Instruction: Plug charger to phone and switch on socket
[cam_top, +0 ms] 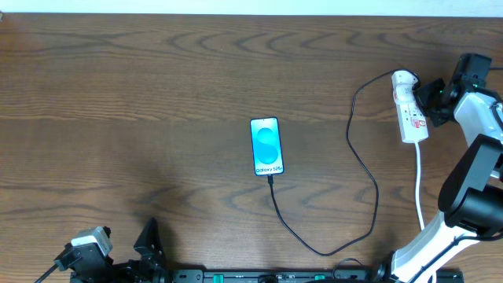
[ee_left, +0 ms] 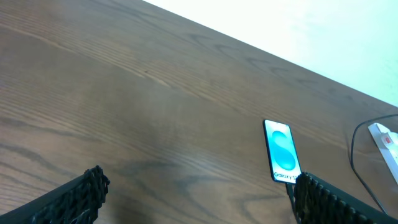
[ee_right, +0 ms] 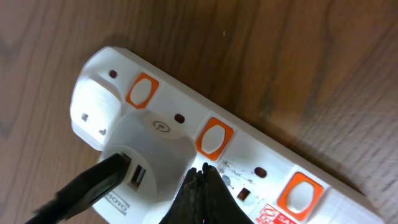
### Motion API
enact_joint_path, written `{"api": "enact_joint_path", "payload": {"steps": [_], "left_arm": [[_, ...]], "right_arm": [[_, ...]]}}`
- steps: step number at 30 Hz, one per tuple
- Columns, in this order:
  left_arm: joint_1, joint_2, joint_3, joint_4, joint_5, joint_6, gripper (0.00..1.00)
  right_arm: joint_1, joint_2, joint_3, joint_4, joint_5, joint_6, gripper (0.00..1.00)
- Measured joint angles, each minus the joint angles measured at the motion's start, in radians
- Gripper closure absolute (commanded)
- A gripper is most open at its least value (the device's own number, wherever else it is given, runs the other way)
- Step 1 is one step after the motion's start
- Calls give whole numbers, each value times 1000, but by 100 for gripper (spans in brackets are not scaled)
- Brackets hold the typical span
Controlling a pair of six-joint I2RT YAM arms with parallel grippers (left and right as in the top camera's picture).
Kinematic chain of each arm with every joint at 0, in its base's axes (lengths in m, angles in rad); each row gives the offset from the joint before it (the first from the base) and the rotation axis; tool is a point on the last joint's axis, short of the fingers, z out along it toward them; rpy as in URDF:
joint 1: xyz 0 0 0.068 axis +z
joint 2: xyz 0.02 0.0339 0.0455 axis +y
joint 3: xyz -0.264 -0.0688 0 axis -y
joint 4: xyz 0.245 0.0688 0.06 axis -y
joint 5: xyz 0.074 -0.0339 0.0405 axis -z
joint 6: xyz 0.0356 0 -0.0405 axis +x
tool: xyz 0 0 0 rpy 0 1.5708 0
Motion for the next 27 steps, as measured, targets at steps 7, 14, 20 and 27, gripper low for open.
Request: {"api": "enact_joint_path", "payload": {"steps": [7,14,20,27], "left_arm": [[0,0,0,1,0,0,2],[0,0,0,1,0,0,2],[0,0,0,2,0,0,2],[0,0,0,3,0,0,2]], "right_arm": [[0,2,0,19,-9,17,99],[0,2,0,32,-5,22,99],[0,9,0,36,4,25,99],[2,64,15,46,22,24,99]]}}
